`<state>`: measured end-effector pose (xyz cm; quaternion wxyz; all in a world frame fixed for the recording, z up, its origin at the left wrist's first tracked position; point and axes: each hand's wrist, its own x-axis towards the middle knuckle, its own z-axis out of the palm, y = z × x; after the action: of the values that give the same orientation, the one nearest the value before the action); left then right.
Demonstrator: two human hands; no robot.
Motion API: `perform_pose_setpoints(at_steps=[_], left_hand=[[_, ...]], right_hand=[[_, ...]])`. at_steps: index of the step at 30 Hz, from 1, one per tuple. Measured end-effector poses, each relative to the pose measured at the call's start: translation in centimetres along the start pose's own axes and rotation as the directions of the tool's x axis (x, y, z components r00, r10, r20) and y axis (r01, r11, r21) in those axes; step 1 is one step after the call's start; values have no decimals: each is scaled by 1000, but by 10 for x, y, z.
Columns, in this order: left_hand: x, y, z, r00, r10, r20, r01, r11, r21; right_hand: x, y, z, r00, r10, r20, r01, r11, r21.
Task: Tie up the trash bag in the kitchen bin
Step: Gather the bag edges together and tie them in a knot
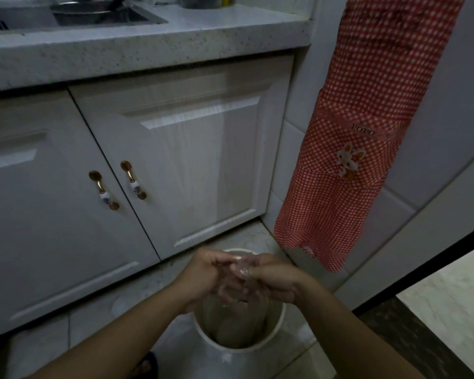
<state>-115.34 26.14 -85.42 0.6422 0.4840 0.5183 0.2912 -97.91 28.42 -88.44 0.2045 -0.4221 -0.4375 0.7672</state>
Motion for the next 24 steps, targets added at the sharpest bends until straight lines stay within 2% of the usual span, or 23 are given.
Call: perform_pose_setpoints(at_steps=[4,8,10,12,14,16,19,21,24], left_hand=[[4,-2,-5,997,-33,70,39,996,-80],[7,-5,-6,970,-26,242,38,998,-45],[9,-6,-2,969,40,243,-52,998,44],[12,-4,3,973,141,181,-176,965,194],[16,-2,4,961,236,143,-273,888,371],[20,0,4,955,256,151,-297,810,505],[26,-4,6,964,226,140,-253,614,748],[28,-11,9,964,229,139,-238,495,836],[29,-20,7,972,219,84,-174,434,884]], right_hand=[[2,3,1,1000,18,23,-19,999,29],[-1,-1,3,995,68,79,-66,998,-22],[-1,1,2,990,98,100,-94,995,-40],[-1,3,1,990,104,93,-102,994,-34],[-2,2,-1,993,107,57,-107,994,-6],[-2,5,-6,996,93,1,-93,996,5],[-5,3,-8,982,35,-187,-74,976,-205],[-4,1,-8,967,-21,-255,-64,945,-320],[1,4,-13,943,-72,-325,-71,910,-408]])
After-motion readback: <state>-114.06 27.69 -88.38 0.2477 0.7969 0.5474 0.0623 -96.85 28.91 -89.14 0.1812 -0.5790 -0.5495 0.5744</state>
